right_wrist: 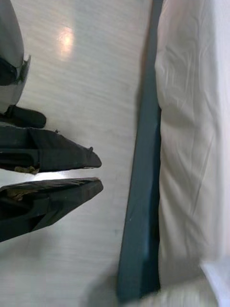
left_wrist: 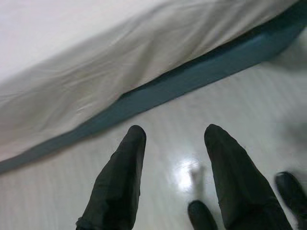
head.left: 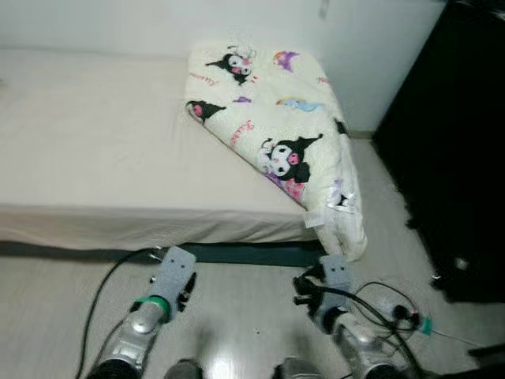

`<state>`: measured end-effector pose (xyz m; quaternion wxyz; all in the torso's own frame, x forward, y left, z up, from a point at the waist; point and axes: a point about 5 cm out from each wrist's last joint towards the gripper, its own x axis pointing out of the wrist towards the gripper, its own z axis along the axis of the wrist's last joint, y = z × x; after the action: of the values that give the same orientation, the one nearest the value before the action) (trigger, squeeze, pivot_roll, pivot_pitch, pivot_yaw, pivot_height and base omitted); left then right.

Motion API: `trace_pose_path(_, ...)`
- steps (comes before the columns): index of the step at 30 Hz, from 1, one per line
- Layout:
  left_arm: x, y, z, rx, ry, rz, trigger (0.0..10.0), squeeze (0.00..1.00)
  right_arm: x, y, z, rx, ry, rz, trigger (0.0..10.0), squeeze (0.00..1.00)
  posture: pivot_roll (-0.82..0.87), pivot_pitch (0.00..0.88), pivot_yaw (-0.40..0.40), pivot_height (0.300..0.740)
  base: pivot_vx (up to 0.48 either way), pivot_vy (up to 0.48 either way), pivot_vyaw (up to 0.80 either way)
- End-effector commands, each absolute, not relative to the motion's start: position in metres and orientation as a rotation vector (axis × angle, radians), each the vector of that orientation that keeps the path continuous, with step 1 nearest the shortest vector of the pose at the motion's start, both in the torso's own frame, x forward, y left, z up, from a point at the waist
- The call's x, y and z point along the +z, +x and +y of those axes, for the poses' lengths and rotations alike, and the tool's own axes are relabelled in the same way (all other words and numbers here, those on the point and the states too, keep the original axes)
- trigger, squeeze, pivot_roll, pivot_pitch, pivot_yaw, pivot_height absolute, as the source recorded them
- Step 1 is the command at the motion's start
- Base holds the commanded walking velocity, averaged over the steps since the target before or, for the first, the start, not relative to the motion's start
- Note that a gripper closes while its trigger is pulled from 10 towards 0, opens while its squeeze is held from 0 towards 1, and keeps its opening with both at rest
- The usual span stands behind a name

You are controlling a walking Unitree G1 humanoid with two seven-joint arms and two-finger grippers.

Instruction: Clean up the room

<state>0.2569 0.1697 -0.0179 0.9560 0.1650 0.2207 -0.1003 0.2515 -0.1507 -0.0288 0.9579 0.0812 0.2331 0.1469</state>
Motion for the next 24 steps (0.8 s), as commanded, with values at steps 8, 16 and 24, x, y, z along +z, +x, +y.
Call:
trace_pose_path(8, -0.0186, 0.2576, 0.1699, -0.203, 0.345, 0.449, 10.0, 0.0, -0.0326, 0.2473, -0.1505, 0.291, 0.172, 0.491, 10.0, 0.0, -0.06, 0.025, 0.011, 0.715, 0.48, 0.0, 0.0)
trace_pose_path(16, -0.0176, 0.2592, 0.1702, -0.203, 0.348, 0.448, 10.0, 0.0, -0.0324, 0.2478, -0.15, 0.29, 0.173, 0.491, 10.0, 0.0, -0.06, 0.024, 0.013, 0.715, 0.462, 0.0, 0.0)
trace_pose_path(24, -0.0173, 0.26, 0.1706, -0.204, 0.349, 0.449, 10.0, 0.0, -0.0329, 0.2472, -0.1507, 0.287, 0.171, 0.494, 10.0, 0.0, -0.06, 0.024, 0.013, 0.715, 0.387, 0.0, 0.0)
